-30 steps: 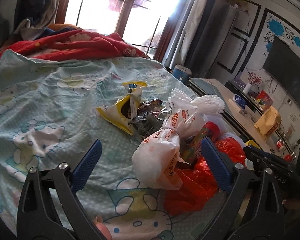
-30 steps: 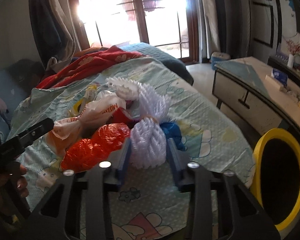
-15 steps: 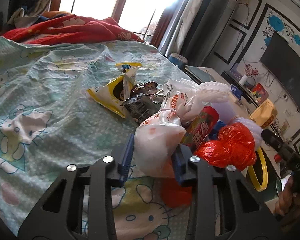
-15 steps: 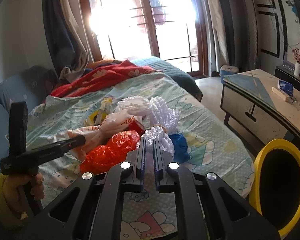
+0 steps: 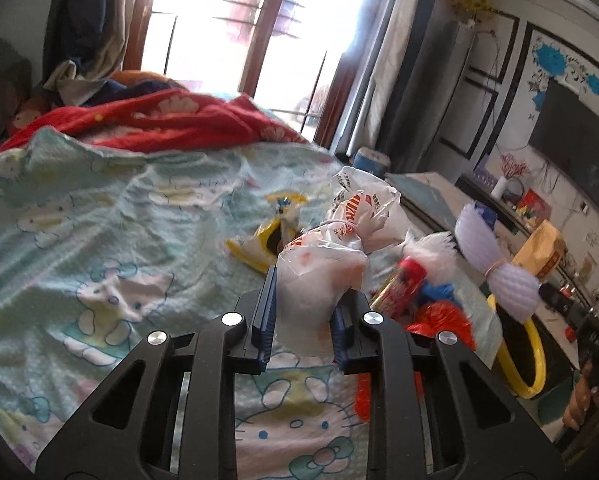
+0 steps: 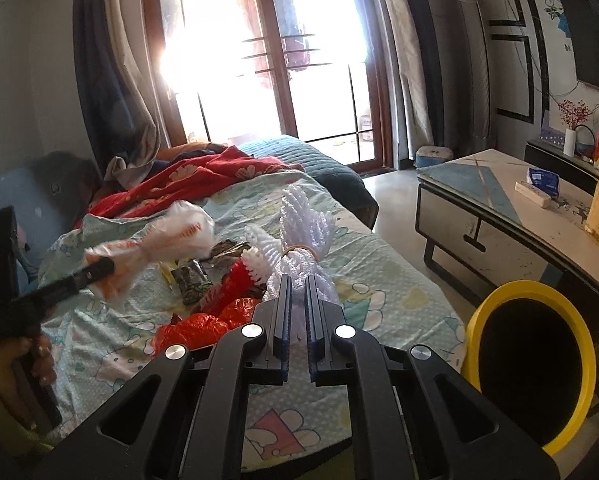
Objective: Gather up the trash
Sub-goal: 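Carry both items to the yellow bin and open both tools to drop them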
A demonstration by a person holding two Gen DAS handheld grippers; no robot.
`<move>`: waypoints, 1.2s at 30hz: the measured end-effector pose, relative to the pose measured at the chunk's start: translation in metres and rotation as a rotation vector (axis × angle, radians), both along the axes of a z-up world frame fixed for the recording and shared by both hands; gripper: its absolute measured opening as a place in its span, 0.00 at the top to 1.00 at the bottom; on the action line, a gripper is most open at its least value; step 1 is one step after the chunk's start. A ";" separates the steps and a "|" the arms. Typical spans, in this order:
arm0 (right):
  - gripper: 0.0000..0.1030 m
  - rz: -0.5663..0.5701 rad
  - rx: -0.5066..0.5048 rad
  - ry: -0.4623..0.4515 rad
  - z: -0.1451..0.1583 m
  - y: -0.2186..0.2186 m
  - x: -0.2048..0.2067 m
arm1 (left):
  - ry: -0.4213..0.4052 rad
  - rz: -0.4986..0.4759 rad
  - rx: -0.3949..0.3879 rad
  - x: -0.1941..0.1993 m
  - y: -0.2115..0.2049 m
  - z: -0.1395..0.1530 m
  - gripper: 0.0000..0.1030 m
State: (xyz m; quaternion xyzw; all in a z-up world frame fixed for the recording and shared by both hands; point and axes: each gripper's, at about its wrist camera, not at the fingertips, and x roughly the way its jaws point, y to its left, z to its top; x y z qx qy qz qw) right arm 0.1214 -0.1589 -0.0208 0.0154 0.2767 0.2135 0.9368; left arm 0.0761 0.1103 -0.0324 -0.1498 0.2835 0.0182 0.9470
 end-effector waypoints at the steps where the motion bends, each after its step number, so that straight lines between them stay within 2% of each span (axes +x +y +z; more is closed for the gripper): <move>1: 0.94 -0.005 0.001 -0.006 0.001 -0.003 -0.002 | -0.015 -0.007 0.001 -0.002 -0.002 0.006 0.84; 6: 0.94 -0.035 0.002 -0.021 0.005 -0.018 -0.011 | -0.060 -0.066 0.018 -0.008 -0.024 0.025 0.84; 10: 0.94 -0.062 0.007 -0.023 0.009 -0.032 -0.015 | -0.061 -0.112 0.019 -0.004 -0.045 0.029 0.84; 25: 0.94 -0.218 0.075 -0.015 0.018 -0.111 -0.022 | -0.017 -0.278 0.039 0.026 -0.137 0.026 0.84; 36: 0.94 -0.328 0.097 -0.016 0.018 -0.164 -0.023 | 0.017 -0.393 0.134 0.048 -0.209 0.011 0.84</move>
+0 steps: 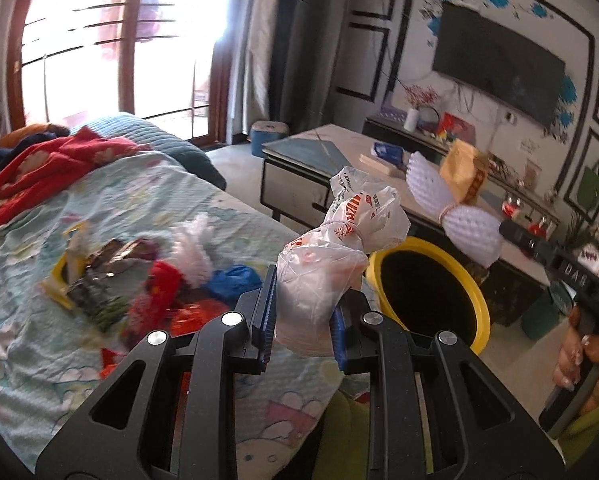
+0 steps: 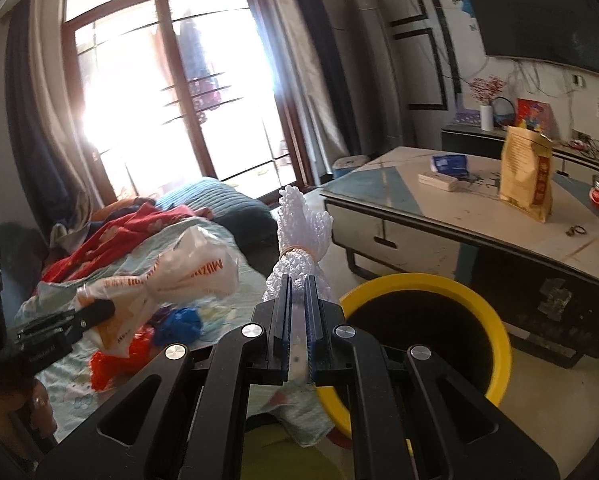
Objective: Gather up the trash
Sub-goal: 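Carry both items to the yellow bin and open both tools to drop them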
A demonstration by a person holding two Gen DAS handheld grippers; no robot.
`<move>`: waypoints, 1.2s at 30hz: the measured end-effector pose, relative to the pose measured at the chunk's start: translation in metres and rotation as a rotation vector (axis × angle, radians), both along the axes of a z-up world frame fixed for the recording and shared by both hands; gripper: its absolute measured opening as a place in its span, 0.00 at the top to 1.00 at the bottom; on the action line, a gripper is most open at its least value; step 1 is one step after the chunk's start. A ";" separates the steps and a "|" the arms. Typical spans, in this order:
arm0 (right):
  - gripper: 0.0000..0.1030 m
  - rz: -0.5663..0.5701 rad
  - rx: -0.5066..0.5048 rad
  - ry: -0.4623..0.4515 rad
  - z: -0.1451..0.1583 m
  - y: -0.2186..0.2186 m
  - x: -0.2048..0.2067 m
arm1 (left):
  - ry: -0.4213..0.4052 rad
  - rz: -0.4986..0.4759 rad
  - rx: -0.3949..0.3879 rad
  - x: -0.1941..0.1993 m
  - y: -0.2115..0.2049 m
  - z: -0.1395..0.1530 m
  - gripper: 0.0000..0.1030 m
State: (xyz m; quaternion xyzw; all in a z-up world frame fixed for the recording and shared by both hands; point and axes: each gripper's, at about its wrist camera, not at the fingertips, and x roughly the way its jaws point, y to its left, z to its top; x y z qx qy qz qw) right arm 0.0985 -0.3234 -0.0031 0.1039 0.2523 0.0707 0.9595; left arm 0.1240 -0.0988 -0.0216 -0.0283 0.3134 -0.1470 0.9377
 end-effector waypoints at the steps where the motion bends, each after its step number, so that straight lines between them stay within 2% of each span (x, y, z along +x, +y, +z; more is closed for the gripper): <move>1: 0.94 -0.013 0.001 0.003 -0.001 -0.006 0.000 | 0.004 -0.009 0.003 0.002 -0.004 -0.002 0.84; 19: 0.94 -0.191 0.081 0.119 -0.033 -0.089 0.013 | 0.089 -0.209 0.134 0.028 -0.106 -0.051 0.84; 29: 0.93 -0.187 0.139 0.240 -0.064 -0.114 0.028 | 0.167 -0.293 0.188 0.040 -0.149 -0.083 0.83; 33: 0.90 -0.186 0.162 0.280 -0.075 -0.118 0.032 | 0.184 -0.316 0.197 0.044 -0.156 -0.090 0.80; 36: 0.88 -0.199 0.181 0.291 -0.078 -0.121 0.034 | 0.197 -0.317 0.181 0.048 -0.158 -0.092 0.71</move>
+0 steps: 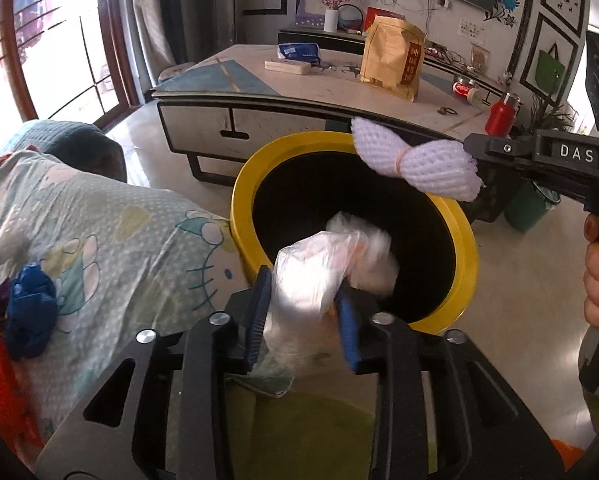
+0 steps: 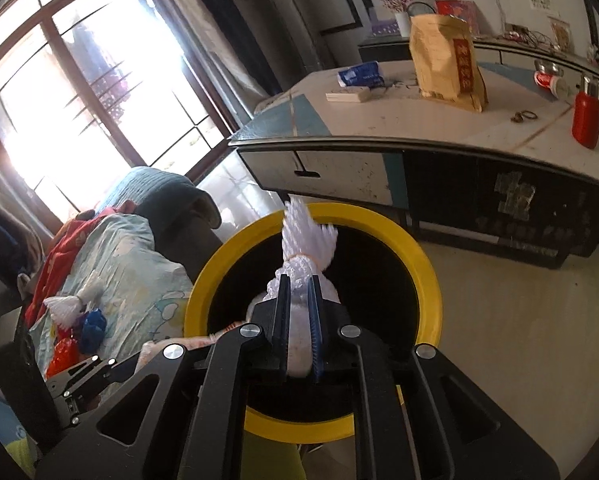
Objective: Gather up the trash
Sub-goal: 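Carry both items to the yellow bin and open both tools to drop them, then move both open tools back over the trash on the bed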
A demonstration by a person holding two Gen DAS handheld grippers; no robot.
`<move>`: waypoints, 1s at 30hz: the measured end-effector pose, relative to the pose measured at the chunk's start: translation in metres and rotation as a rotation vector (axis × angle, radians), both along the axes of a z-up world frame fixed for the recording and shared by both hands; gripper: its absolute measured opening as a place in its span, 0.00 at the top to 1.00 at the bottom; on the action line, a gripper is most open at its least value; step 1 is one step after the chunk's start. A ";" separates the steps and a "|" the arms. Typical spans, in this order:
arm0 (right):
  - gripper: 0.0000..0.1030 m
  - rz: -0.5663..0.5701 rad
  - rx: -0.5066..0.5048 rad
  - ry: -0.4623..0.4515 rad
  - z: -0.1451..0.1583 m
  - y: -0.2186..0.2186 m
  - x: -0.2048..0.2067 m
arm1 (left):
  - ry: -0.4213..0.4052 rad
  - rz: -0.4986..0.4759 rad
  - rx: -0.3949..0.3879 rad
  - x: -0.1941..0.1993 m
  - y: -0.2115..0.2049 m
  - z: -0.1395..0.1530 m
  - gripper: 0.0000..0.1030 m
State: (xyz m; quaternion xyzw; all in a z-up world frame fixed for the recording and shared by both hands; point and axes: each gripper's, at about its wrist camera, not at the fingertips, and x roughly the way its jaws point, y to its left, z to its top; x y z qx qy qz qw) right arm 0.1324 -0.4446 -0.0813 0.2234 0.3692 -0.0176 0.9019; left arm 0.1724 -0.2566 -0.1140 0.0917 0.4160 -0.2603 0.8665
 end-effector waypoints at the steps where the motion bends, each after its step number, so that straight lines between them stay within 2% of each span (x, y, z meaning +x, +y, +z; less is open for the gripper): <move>1: 0.82 -0.009 0.004 0.002 -0.001 -0.002 0.000 | 0.001 0.002 -0.009 0.000 0.001 0.001 0.64; 3: 0.72 -0.023 -0.002 0.002 -0.001 -0.004 -0.001 | -0.004 0.001 -0.043 0.003 0.002 0.003 0.59; 4: 0.69 -0.028 -0.005 0.006 -0.001 -0.005 -0.001 | -0.005 0.002 -0.055 0.002 0.003 0.004 0.52; 6: 0.67 -0.036 -0.009 0.005 -0.001 -0.005 -0.002 | -0.014 0.009 -0.086 0.002 0.006 0.009 0.43; 8: 0.62 -0.041 -0.017 0.004 0.000 -0.005 -0.002 | -0.026 0.009 -0.125 0.001 0.013 0.016 0.40; 10: 0.58 -0.044 -0.034 -0.005 0.002 -0.002 -0.005 | -0.051 0.025 -0.154 -0.003 0.020 0.025 0.29; 16: 0.43 -0.032 -0.092 -0.042 0.013 0.018 -0.009 | -0.107 0.102 -0.227 -0.013 0.050 0.050 0.13; 22: 0.35 0.028 -0.115 -0.098 0.029 0.051 -0.015 | -0.193 0.178 -0.239 -0.027 0.081 0.072 0.11; 30: 0.34 0.152 -0.173 -0.176 0.049 0.106 -0.025 | -0.288 0.286 -0.257 -0.053 0.127 0.091 0.11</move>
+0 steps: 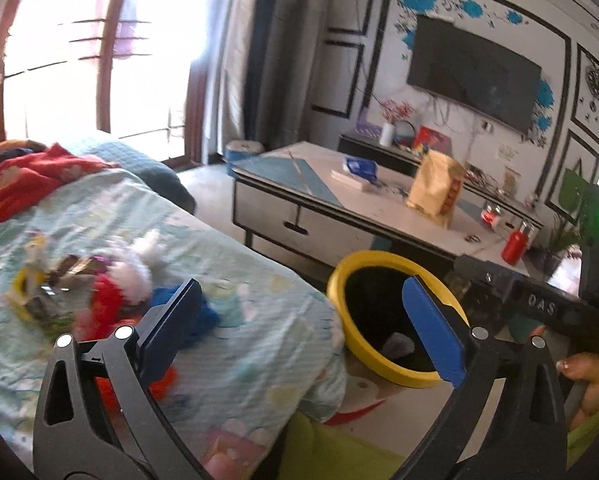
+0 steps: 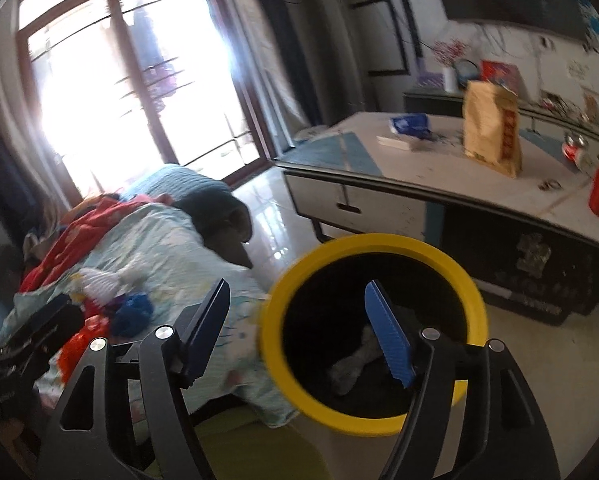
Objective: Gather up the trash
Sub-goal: 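Move both open tools back over the trash on the bed, then grasp the red plastic bag with the left tool while the right tool grasps a white foam net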
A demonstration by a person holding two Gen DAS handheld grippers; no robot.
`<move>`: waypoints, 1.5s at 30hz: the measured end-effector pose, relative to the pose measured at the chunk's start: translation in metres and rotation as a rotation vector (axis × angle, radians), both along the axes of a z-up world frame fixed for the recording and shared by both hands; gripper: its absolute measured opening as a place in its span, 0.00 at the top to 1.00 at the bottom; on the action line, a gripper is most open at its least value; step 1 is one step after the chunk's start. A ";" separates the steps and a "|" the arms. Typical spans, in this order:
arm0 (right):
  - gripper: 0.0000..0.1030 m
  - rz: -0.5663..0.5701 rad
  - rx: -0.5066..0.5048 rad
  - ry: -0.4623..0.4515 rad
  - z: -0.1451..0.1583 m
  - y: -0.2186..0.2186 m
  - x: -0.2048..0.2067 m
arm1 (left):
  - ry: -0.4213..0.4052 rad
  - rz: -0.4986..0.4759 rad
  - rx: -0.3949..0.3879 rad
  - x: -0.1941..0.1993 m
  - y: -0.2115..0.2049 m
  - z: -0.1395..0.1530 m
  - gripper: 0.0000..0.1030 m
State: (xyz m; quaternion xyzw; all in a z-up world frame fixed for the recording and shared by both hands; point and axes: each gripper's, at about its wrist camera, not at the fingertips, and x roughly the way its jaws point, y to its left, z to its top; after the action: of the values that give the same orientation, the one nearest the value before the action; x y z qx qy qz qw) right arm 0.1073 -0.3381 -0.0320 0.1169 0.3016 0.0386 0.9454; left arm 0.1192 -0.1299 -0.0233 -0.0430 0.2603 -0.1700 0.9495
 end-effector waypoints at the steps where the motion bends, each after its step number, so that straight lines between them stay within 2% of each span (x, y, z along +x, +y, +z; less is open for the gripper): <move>1: 0.34 0.014 -0.007 -0.006 0.002 0.006 -0.001 | -0.004 0.011 -0.007 -0.001 0.006 0.001 0.11; 7: 0.34 0.090 -0.032 -0.022 0.011 0.040 -0.006 | -0.045 0.090 -0.036 -0.015 0.040 0.012 0.11; 17: 0.34 0.211 -0.077 -0.040 0.020 0.091 -0.009 | -0.058 0.190 -0.041 -0.032 0.092 0.011 0.11; 26: 0.34 0.323 -0.103 -0.034 0.028 0.138 0.003 | -0.009 0.265 0.006 -0.044 0.137 -0.003 0.11; 36: 0.34 0.428 -0.119 -0.017 0.032 0.188 0.033 | 0.059 0.263 -0.021 -0.047 0.171 -0.024 0.11; 45: 0.34 0.463 -0.131 0.056 0.016 0.230 0.076 | 0.127 0.127 -0.043 -0.037 0.168 -0.050 0.12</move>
State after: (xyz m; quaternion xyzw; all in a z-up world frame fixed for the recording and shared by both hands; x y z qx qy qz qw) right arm 0.1834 -0.1082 -0.0156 -0.0161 0.3482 0.2314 0.9083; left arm 0.0825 0.0385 -0.0728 -0.0905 0.3128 -0.1118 0.9389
